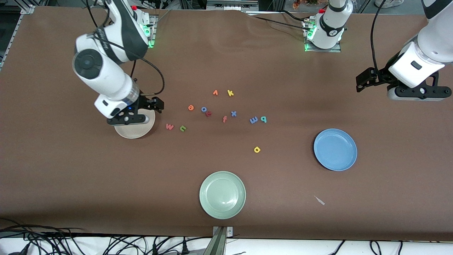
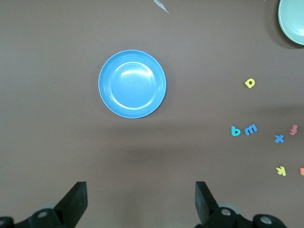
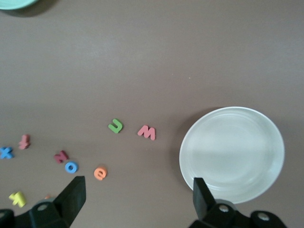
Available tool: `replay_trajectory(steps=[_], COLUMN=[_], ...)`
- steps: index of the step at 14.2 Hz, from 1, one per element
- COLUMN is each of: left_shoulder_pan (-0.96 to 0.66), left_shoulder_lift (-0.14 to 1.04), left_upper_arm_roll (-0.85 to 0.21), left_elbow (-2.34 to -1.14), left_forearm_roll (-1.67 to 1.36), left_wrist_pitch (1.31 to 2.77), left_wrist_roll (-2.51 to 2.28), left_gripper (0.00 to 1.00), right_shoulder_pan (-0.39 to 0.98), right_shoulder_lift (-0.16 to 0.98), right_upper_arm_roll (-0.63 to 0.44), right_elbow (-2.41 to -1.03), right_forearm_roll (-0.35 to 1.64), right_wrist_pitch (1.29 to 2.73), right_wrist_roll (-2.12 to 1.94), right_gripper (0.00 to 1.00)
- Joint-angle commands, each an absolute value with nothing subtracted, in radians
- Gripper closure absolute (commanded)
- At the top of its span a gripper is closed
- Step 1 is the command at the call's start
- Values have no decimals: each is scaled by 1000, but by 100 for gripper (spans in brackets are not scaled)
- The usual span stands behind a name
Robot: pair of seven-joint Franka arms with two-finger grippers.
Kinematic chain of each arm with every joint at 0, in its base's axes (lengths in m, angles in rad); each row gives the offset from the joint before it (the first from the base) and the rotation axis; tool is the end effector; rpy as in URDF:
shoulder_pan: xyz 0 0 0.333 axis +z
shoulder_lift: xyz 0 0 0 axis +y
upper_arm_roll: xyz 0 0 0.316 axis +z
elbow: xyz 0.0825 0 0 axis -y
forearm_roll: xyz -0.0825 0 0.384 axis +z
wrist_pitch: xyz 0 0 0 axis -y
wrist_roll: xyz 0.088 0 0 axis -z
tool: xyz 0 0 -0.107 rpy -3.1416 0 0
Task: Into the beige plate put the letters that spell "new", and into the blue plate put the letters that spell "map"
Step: 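Reach the right gripper toward the pink w beside the white plate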
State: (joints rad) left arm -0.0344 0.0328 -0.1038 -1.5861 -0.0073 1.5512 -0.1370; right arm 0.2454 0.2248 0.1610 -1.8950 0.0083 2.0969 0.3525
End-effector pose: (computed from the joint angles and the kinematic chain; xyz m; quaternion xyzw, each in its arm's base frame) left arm 0.5555 -0.0771 0.5975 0.9994 -0.0006 -0.0342 0.0007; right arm 0.5590 0.2363 0.3854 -0.9995 -0.0230 0.0173 0.0162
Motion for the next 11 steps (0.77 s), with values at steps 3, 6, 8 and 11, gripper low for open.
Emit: replay_trajectory(steps=[3,6,8,11], left_shoulder_pan=[-46,-48,-72,-110], left_shoulder_lift=[46,54,81,124], left_upper_arm_roll=[-106,-110,-121,-126], left_elbow=[-1554,-1555,-1555,-1560], left_forearm_roll=[11,9,11,8], left_wrist_pitch=[1523,1516,1493,1486], left_wrist_roll=[-127,-127,-127,-121], left_gripper=[0,0,0,0], right_shoulder_pan=[264,264,265,267], right_shoulder_lift=[325,388,410,429], right_upper_arm_roll=[160,160,158,158], right_elbow=[-1917,-1953,-1997,-2034], right_forearm_roll=[-28,-31,-32,-32], right_wrist_pitch=[2239,2357,2443,2513], right_wrist_roll=[455,495,512,518], right_gripper=[0,0,0,0])
